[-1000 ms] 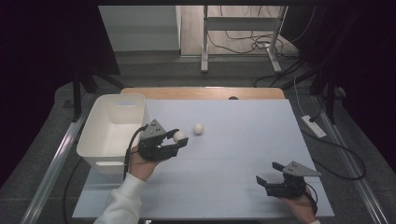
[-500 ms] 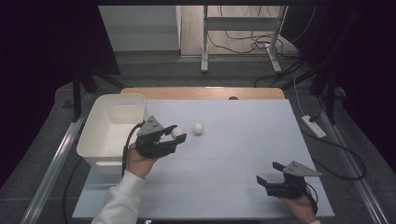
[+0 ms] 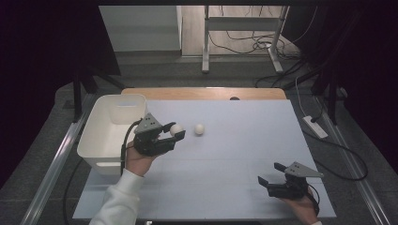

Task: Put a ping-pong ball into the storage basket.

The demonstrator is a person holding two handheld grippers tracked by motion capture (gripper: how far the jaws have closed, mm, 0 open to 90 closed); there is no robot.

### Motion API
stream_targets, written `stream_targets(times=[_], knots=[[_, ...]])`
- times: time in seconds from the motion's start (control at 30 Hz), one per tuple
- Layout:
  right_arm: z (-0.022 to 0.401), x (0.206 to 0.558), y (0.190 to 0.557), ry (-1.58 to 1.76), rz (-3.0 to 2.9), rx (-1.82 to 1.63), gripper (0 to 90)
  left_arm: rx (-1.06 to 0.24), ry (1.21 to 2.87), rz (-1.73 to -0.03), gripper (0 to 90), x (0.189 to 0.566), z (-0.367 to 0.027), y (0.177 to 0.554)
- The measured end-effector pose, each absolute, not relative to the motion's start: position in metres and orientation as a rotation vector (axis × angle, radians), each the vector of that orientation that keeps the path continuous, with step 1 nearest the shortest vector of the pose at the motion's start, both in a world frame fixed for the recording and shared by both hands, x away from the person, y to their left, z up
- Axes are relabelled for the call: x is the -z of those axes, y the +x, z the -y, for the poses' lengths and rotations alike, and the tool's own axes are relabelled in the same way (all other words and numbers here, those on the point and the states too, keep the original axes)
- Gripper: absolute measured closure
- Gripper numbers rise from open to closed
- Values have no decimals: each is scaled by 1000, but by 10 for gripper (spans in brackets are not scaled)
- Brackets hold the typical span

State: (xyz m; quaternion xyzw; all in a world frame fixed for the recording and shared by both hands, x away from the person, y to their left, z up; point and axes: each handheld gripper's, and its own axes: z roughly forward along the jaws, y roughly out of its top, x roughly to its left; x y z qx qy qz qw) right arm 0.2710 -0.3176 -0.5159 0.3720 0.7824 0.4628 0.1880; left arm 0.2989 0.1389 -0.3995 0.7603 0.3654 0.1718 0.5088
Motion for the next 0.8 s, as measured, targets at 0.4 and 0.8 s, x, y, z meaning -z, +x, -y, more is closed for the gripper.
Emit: stream_targets(times=[0.4, 0.8], knots=[[318, 516, 271, 1049, -2198, -1306, 113, -430, 1811, -898, 503, 395, -145, 301], [318, 516, 271, 1048, -2199, -1303, 113, -440, 1787, -922, 503, 391, -153, 306]])
